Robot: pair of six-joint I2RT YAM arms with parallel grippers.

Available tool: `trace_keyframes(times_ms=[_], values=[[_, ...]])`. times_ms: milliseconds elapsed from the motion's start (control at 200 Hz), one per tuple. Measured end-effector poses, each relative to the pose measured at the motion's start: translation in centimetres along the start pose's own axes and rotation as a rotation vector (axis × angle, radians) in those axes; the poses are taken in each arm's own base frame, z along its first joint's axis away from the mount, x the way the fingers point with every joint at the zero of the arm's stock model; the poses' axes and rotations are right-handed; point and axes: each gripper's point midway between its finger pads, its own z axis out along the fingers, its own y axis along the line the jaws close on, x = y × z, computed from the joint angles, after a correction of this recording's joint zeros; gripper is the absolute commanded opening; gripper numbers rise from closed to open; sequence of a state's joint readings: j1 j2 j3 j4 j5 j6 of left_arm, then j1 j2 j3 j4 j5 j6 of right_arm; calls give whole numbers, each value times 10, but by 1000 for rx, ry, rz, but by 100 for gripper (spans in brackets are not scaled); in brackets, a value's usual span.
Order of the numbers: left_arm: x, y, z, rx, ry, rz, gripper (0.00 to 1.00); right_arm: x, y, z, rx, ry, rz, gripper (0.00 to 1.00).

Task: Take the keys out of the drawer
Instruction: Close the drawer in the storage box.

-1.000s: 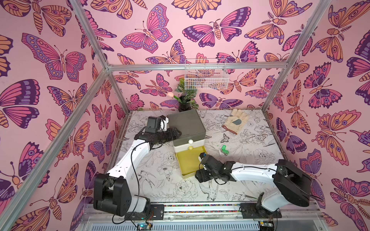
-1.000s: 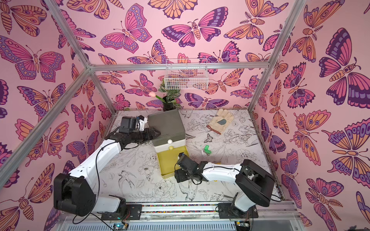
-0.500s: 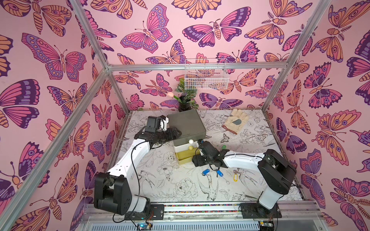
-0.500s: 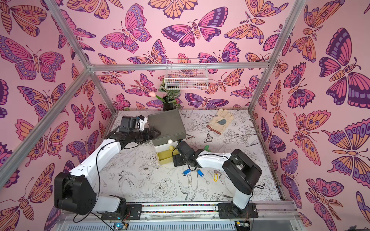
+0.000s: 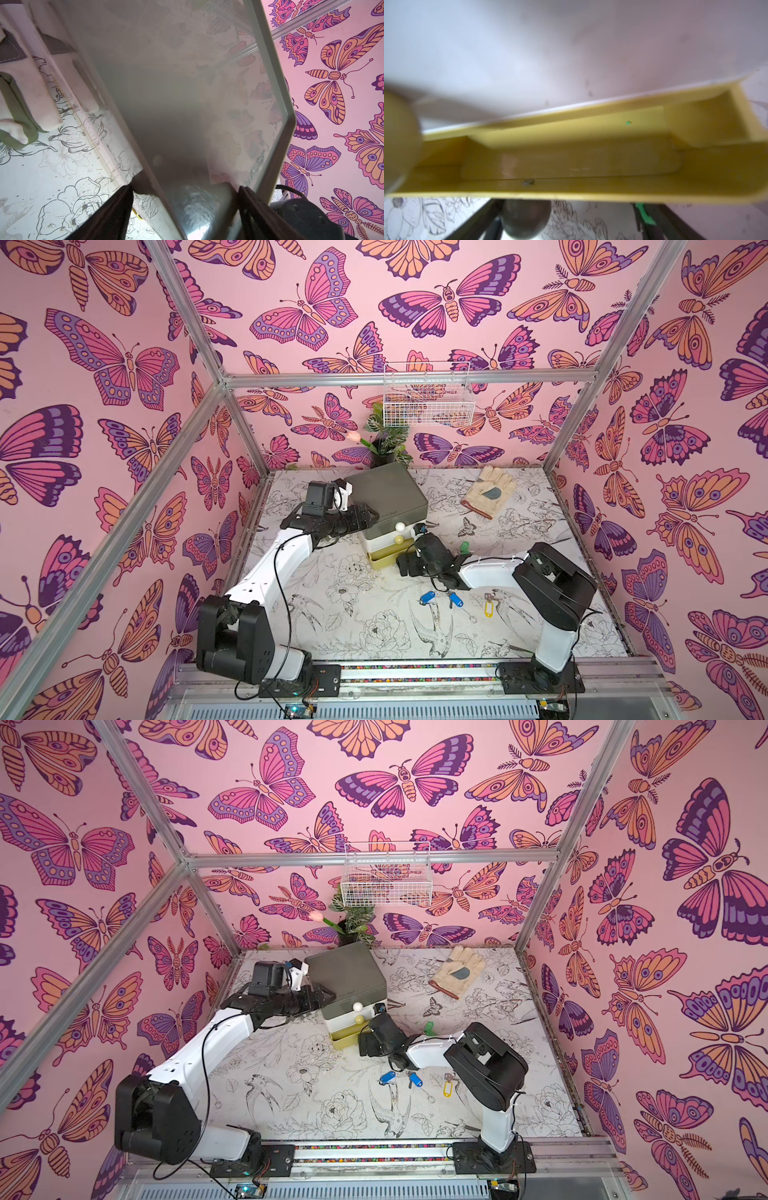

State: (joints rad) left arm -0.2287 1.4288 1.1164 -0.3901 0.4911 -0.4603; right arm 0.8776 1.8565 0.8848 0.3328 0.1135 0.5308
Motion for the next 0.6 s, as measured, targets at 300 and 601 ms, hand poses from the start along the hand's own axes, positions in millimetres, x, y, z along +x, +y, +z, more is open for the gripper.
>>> trace_keyframes(times_ms=[300, 601], values=[[2, -3, -2, 13, 5, 1, 84, -20, 8, 9, -58, -127, 153, 99], [9, -2, -30, -49, -39, -13, 89, -34, 9, -30, -57, -136, 216, 99]])
